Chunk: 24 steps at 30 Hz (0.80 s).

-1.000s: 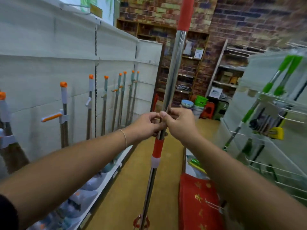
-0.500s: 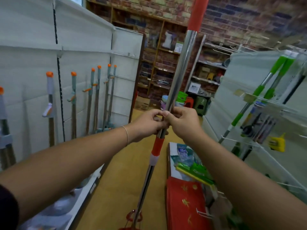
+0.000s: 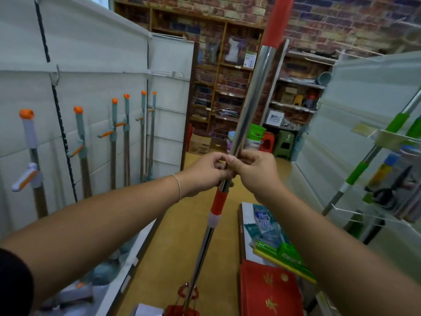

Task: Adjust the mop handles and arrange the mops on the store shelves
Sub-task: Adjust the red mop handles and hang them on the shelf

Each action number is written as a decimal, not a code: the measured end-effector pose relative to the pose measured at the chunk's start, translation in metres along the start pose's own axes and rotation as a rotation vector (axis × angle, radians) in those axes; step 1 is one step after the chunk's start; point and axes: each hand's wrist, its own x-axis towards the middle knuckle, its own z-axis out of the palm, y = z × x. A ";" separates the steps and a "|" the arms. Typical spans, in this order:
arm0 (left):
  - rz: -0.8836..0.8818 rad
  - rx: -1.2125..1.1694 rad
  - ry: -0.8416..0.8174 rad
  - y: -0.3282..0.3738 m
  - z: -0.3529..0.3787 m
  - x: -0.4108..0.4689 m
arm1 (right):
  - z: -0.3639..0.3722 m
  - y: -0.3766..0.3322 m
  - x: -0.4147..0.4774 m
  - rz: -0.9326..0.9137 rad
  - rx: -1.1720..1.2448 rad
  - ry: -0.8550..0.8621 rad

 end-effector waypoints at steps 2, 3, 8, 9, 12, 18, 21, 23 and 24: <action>-0.022 0.010 -0.022 -0.013 -0.003 0.031 | 0.002 0.021 0.028 0.001 0.014 -0.014; -0.033 0.010 -0.026 -0.018 -0.004 0.046 | 0.002 0.031 0.043 0.002 0.024 -0.026; -0.054 0.055 -0.030 -0.033 -0.006 0.122 | -0.008 0.071 0.116 0.023 0.076 -0.098; -0.063 0.063 -0.028 -0.035 -0.006 0.137 | -0.011 0.077 0.130 0.031 0.079 -0.115; -0.080 0.083 -0.012 -0.042 -0.007 0.174 | -0.017 0.094 0.165 0.026 0.069 -0.143; -0.140 0.108 0.030 -0.053 -0.009 0.237 | -0.020 0.120 0.220 0.011 0.059 -0.165; -0.147 0.107 0.041 -0.057 -0.009 0.266 | -0.021 0.130 0.245 0.006 0.048 -0.159; -0.132 0.127 0.037 -0.060 -0.010 0.284 | -0.022 0.136 0.261 0.025 0.038 -0.160; -0.114 0.139 0.027 -0.062 -0.010 0.294 | -0.023 0.139 0.269 0.038 0.039 -0.165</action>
